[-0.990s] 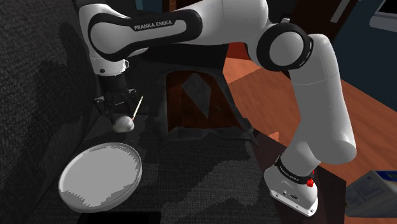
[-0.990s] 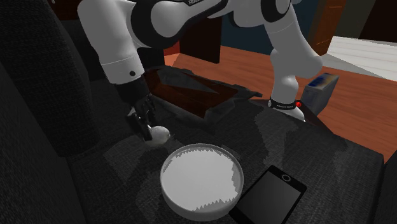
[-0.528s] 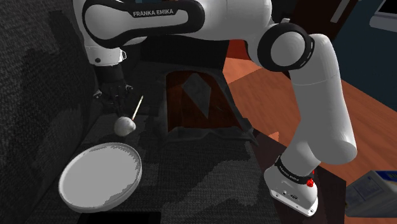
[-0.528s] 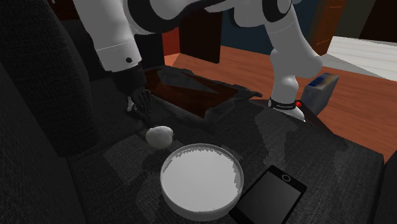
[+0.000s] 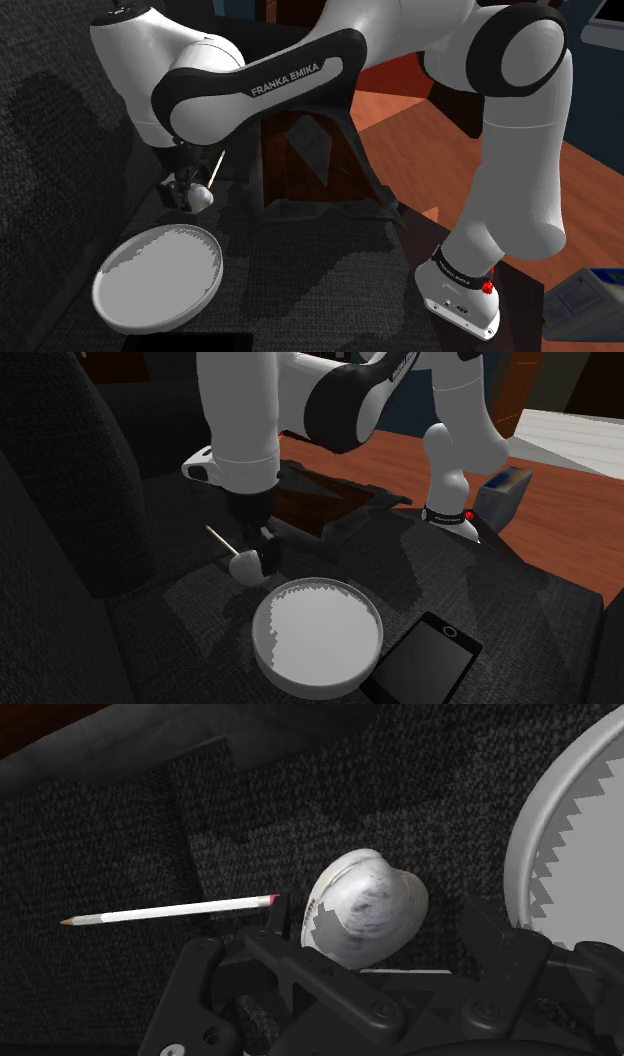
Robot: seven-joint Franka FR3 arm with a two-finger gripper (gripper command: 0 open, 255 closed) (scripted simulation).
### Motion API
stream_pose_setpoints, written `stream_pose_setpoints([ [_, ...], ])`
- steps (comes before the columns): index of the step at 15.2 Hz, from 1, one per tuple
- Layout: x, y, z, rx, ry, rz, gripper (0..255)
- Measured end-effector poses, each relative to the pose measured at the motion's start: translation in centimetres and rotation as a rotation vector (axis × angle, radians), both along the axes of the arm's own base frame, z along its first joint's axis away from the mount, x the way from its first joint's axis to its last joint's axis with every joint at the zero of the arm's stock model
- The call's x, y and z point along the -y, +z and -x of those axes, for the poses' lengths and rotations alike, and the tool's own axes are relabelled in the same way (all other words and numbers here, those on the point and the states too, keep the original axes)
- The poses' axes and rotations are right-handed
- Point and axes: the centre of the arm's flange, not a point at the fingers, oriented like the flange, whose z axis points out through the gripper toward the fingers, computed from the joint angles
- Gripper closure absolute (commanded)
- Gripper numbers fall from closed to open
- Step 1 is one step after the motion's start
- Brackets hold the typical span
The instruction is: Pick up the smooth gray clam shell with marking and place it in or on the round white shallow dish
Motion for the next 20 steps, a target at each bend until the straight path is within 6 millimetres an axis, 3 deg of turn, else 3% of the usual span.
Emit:
stream_pose_setpoints([
  [5, 0.4, -2.6, 0.1, 0.007, 0.021, 0.006, 0],
  [11, 0.5, -3.0, 0.1, 0.008, 0.022, 0.006, 0],
  [12, 0.5, -3.0, 0.1, 0.008, 0.022, 0.006, 255],
  [20, 0.5, -3.0, 0.1, 0.008, 0.022, 0.006, 255],
])
